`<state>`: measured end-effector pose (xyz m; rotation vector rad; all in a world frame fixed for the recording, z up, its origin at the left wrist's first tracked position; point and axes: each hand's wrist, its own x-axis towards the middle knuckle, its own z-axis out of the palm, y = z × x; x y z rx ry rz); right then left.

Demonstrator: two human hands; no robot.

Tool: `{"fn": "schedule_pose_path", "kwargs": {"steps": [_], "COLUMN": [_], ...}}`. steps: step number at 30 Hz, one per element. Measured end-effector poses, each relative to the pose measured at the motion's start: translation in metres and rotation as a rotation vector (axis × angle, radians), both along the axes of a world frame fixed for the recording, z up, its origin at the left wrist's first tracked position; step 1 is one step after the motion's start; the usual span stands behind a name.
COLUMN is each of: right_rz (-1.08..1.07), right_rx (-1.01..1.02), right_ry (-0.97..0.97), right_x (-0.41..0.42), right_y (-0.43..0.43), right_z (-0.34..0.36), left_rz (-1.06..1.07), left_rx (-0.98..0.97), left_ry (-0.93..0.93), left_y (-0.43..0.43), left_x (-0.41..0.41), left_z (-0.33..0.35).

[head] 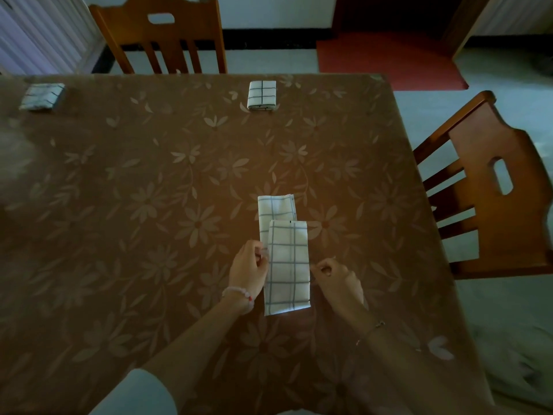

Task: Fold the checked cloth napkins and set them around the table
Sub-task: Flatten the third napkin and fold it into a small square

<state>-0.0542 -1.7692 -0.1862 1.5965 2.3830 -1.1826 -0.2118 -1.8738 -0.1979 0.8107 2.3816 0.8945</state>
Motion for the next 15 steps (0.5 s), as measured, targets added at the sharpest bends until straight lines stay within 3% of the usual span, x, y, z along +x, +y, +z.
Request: {"fn": "schedule_pose_path", "kwargs": {"steps": [8, 13, 15], "right_rz": [-0.216, -0.259, -0.256], "right_rx": [-0.226, -0.231, -0.226], "right_ry": [0.183, 0.247, 0.255], "right_x": [-0.035, -0.045, -0.048], "right_y": [0.022, 0.027, 0.029], "right_z": [-0.005, -0.008, -0.009], "left_rz": [0.061, 0.060, 0.032], "left_rx": [0.082, 0.062, 0.013], "left_ry": [-0.201, -0.239, -0.146], "left_y": [0.012, 0.010, 0.014], "left_x": [-0.007, -0.012, -0.018], "left_z": [0.011, 0.013, 0.014]}}
